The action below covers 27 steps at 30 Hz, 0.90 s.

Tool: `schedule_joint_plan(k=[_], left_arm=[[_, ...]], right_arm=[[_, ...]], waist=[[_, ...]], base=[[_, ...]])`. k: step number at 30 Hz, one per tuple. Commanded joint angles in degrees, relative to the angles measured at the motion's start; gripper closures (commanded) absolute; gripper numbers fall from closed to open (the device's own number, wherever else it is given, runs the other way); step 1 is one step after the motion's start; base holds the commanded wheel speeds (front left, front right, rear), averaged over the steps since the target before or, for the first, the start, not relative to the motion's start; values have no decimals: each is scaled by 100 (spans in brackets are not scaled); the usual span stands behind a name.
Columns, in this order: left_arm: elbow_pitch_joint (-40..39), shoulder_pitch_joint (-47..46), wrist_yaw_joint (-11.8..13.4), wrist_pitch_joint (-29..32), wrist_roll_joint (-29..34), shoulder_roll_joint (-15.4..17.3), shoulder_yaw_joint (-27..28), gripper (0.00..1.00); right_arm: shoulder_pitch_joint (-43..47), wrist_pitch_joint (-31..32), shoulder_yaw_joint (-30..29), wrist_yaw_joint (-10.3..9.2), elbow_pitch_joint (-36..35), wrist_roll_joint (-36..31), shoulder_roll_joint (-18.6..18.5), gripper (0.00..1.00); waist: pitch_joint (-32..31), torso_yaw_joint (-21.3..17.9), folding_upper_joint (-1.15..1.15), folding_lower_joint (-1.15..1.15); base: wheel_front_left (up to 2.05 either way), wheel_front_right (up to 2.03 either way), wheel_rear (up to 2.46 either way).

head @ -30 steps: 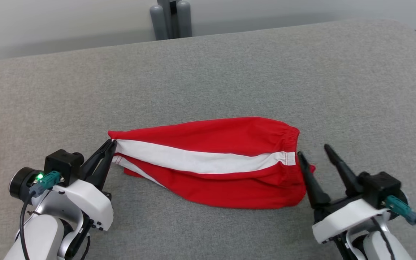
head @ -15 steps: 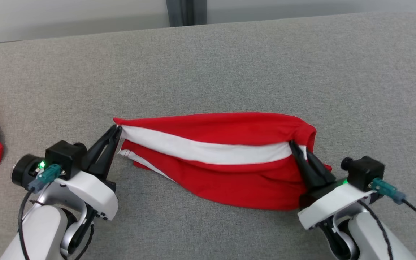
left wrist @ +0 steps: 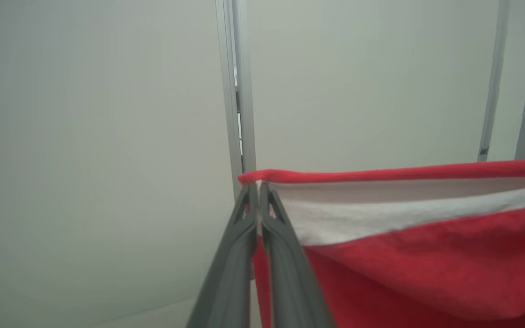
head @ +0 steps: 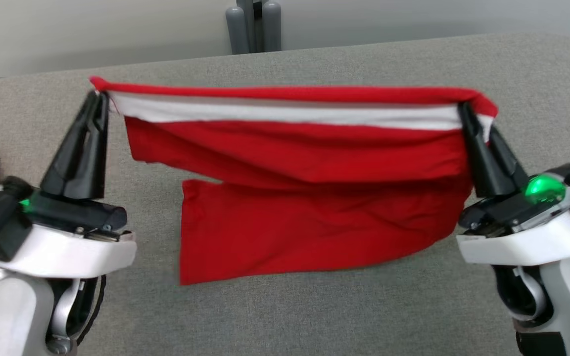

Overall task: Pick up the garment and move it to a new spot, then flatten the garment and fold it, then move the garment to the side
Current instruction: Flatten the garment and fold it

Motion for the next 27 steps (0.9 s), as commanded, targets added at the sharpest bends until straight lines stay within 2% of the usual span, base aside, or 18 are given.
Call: schedule_joint_plan(k=[1,8,14,16,20,23,27], left_arm=[[-365,-49,161,-112,52,-18,140,100],[-1225,-176,432,-85,277,-58,189,100],[-1573,-300,499,166,400,2,91,100],[-1522,-413,452,231,348,6,62,100],[-960,-901,292,365,199,46,66,100],[-219,-1562,14,336,10,2,5,100],[1058,-2644,-398,295,-103,-85,-154,100]], right_arm=[[-77,55,-155,2,-255,-9,2,100],[56,370,-367,2,-901,102,112,100],[83,774,-314,2,-1179,257,91,100],[-41,878,-276,2,-1178,351,69,100],[-511,1009,-211,2,-877,569,-38,100],[-1138,996,-102,2,-358,675,-153,100],[-2232,748,133,2,713,745,-178,100]], waist=[[-51,30,0,0],[-282,76,0,0],[-350,22,0,0],[-304,2,0,0],[-119,-32,0,0],[107,-26,0,0],[406,-53,0,0]], base=[[0,0,0],[0,0,0],[0,0,0],[0,0,0],[0,0,0],[0,0,0],[0,0,0]])
